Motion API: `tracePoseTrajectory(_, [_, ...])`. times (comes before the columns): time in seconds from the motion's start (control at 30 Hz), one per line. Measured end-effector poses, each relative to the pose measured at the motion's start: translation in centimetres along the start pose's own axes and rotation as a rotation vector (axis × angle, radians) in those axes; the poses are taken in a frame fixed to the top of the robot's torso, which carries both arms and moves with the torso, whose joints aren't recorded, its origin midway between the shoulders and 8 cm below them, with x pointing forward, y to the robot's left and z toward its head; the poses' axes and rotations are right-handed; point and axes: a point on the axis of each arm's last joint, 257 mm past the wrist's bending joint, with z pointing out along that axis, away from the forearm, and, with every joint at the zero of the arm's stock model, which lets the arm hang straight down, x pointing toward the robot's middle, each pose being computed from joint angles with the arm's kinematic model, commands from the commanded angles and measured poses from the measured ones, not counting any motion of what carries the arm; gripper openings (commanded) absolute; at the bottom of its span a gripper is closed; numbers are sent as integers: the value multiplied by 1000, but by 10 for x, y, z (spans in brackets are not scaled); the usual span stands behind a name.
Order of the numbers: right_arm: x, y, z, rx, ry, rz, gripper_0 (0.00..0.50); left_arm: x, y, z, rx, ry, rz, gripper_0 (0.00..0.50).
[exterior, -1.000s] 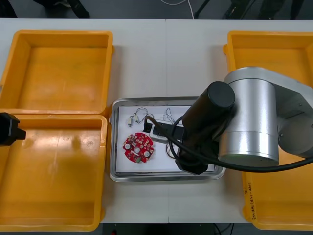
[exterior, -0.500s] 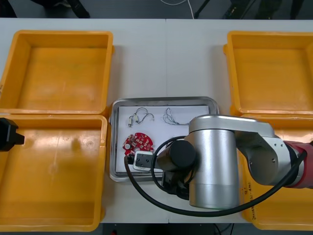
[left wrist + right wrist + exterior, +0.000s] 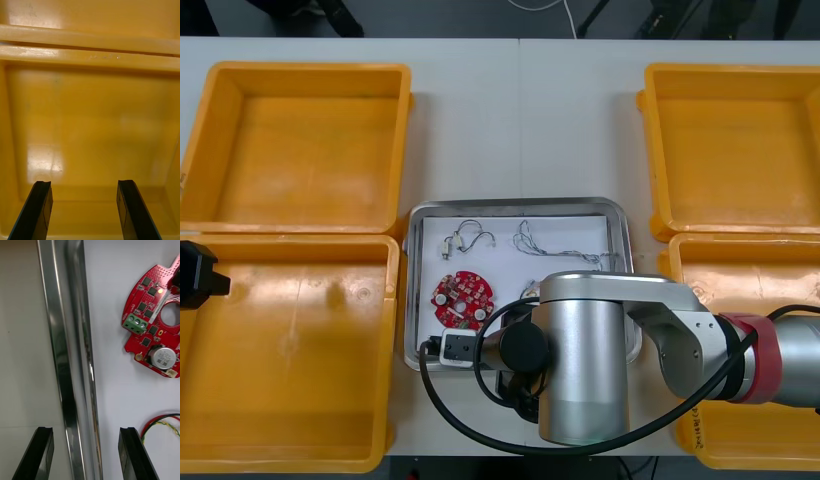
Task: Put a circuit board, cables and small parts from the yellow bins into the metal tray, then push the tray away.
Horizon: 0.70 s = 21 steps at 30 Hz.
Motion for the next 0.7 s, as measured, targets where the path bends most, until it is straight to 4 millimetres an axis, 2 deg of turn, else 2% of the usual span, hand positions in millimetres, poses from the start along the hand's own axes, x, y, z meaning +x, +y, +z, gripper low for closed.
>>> tracePoseTrajectory(0.27, [7, 13, 7, -5, 21, -30, 500, 0, 0, 0, 0, 0, 0, 500])
tracePoseTrajectory(0.7, [14, 13, 13, 46, 38, -77, 500, 0, 0, 0, 0, 0, 0, 500])
